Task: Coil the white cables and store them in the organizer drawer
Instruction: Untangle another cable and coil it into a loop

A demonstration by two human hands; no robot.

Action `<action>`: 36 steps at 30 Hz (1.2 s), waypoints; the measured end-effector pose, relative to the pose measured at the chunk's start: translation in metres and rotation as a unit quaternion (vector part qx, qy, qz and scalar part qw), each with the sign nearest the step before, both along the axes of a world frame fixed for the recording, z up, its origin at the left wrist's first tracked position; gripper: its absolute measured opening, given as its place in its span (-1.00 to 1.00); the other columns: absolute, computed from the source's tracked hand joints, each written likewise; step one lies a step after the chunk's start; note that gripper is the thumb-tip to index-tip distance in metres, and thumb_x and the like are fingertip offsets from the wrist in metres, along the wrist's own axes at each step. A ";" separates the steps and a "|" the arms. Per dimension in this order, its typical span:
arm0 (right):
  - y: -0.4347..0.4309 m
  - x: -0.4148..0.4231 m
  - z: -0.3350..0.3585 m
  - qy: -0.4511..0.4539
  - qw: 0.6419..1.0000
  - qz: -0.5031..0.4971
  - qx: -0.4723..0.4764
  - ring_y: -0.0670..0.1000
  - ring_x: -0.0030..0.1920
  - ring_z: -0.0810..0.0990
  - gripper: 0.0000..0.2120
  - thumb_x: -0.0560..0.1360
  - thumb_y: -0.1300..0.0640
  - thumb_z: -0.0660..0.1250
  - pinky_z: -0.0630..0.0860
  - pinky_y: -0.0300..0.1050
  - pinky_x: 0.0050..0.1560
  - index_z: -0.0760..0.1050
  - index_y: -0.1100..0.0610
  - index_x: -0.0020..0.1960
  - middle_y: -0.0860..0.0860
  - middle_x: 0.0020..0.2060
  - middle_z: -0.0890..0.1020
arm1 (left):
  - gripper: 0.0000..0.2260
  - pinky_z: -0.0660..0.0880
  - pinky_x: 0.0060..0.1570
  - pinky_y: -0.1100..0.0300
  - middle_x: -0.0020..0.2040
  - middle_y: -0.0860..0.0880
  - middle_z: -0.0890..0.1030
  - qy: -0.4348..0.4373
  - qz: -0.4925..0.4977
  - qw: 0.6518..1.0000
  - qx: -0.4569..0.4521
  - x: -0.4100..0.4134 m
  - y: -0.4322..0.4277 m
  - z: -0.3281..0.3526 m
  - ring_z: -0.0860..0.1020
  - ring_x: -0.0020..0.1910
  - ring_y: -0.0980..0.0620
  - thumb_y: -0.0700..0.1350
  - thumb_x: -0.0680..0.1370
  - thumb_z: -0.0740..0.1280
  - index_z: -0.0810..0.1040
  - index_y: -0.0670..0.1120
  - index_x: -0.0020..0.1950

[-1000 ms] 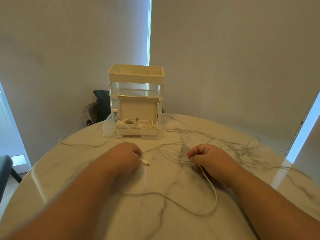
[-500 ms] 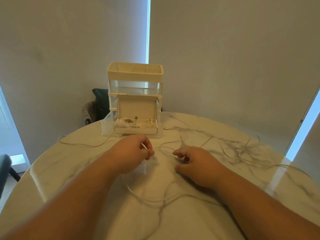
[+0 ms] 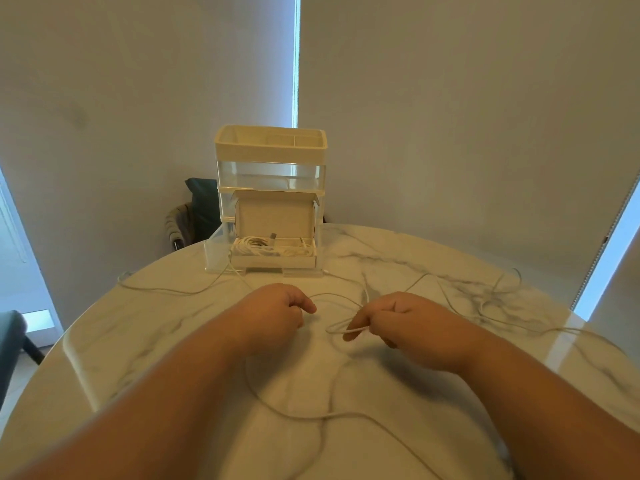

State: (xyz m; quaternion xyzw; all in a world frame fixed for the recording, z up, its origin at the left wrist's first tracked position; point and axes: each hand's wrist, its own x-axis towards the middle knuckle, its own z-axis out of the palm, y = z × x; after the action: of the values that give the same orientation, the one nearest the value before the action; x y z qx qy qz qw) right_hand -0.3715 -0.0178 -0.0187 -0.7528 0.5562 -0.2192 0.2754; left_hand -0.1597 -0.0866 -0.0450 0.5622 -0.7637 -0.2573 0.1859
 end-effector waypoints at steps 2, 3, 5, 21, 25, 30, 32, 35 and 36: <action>0.005 -0.002 0.006 0.005 0.998 0.055 0.023 -0.25 -0.38 0.46 -0.67 0.54 0.18 0.15 0.34 -0.38 -0.27 0.68 -0.02 -0.14 -0.23 -0.36 0.63 | -0.68 0.33 0.15 0.29 0.27 0.05 0.55 -0.040 -0.017 0.999 -0.007 -0.002 0.001 -0.002 0.47 0.26 0.06 -0.17 0.61 0.20 0.58 0.08 0.28; 0.007 -0.003 0.008 0.001 0.996 0.084 0.033 -0.18 -0.39 0.43 -0.68 0.47 0.11 0.16 0.37 -0.26 -0.25 0.68 -0.06 -0.21 -0.03 -0.31 0.65 | -0.66 0.28 0.22 0.29 0.36 0.03 0.50 -0.049 -0.021 0.998 -0.013 -0.002 0.001 -0.002 0.43 0.33 0.05 -0.16 0.63 0.18 0.53 0.05 0.36; 0.007 -0.008 0.008 -0.050 0.988 0.126 0.069 -0.03 -0.35 0.42 -0.73 0.32 0.04 0.17 0.39 -0.14 -0.25 0.65 -0.03 -0.31 0.26 -0.27 0.60 | -0.60 0.20 0.37 0.26 0.49 0.02 0.37 -0.052 -0.024 0.998 -0.019 -0.002 0.002 -0.002 0.32 0.46 0.03 -0.15 0.65 0.16 0.38 0.01 0.50; -0.006 -0.017 0.004 -0.548 0.795 0.211 0.154 0.04 -0.39 0.30 -0.82 0.30 0.14 0.34 0.30 -0.06 -0.33 0.37 0.18 -0.37 0.07 -0.50 0.21 | -0.66 0.39 -0.12 0.30 -0.21 0.19 0.50 -0.091 -0.243 0.964 0.058 -0.016 0.025 0.010 0.48 -0.21 0.23 0.13 0.42 0.49 0.59 0.30 0.18; -0.007 -0.008 0.001 -0.520 0.848 0.039 0.093 0.05 -0.41 0.28 -0.86 0.41 0.16 0.26 0.24 -0.06 -0.37 0.46 0.19 -0.30 0.07 -0.48 0.28 | -0.94 0.42 -0.08 0.26 -0.20 0.17 0.58 -0.008 -0.242 0.970 0.007 -0.023 0.029 0.008 0.50 -0.20 0.25 0.01 0.55 0.37 0.62 0.08 -0.10; -0.006 -0.008 -0.005 -0.299 0.949 -0.097 0.015 -0.02 -0.45 0.33 -0.76 0.60 0.26 0.14 0.27 -0.10 -0.40 0.59 0.16 -0.02 0.06 -0.45 0.39 | -0.91 0.49 0.01 0.19 -0.20 0.10 0.63 0.138 -0.177 0.974 -0.043 -0.023 0.029 0.013 0.56 -0.16 0.19 -0.02 0.56 0.36 0.64 0.05 -0.10; -0.003 -0.006 -0.004 -0.255 0.964 -0.074 0.025 -0.03 -0.47 0.36 -0.74 0.61 0.24 0.18 0.31 -0.12 -0.41 0.64 0.06 -0.01 0.05 -0.45 0.43 | -0.90 0.52 0.06 0.12 -0.20 0.11 0.66 0.189 -0.141 0.969 -0.078 -0.022 0.029 0.015 0.59 -0.13 0.18 -0.01 0.56 0.37 0.66 0.05 -0.12; 0.005 0.003 -0.002 -0.238 0.971 -0.027 0.018 -0.02 -0.41 0.45 -0.81 0.62 0.18 0.25 0.42 -0.09 -0.37 0.63 0.01 0.05 0.06 -0.39 0.54 | -0.89 0.54 0.07 0.11 -0.16 0.13 0.68 0.221 -0.139 0.958 -0.118 -0.020 0.032 0.021 0.61 -0.10 0.21 -0.03 0.57 0.36 0.69 0.08 -0.09; 0.006 0.007 -0.002 -0.217 0.976 -0.029 -0.012 -0.01 -0.39 0.49 -0.84 0.60 0.17 0.29 0.46 -0.05 -0.34 0.62 -0.01 0.06 0.04 -0.37 0.58 | -0.88 0.53 0.07 0.13 -0.15 0.14 0.69 0.221 -0.149 0.956 -0.121 -0.020 0.033 0.023 0.62 -0.08 0.20 -0.05 0.58 0.35 0.69 0.09 -0.07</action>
State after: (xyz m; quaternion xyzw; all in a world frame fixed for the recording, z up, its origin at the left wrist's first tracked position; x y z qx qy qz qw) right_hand -0.3649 -0.0115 -0.0209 -0.6739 0.5024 -0.3919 0.3739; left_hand -0.1801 -0.0536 -0.0225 0.3440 -0.8040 -0.3055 0.3766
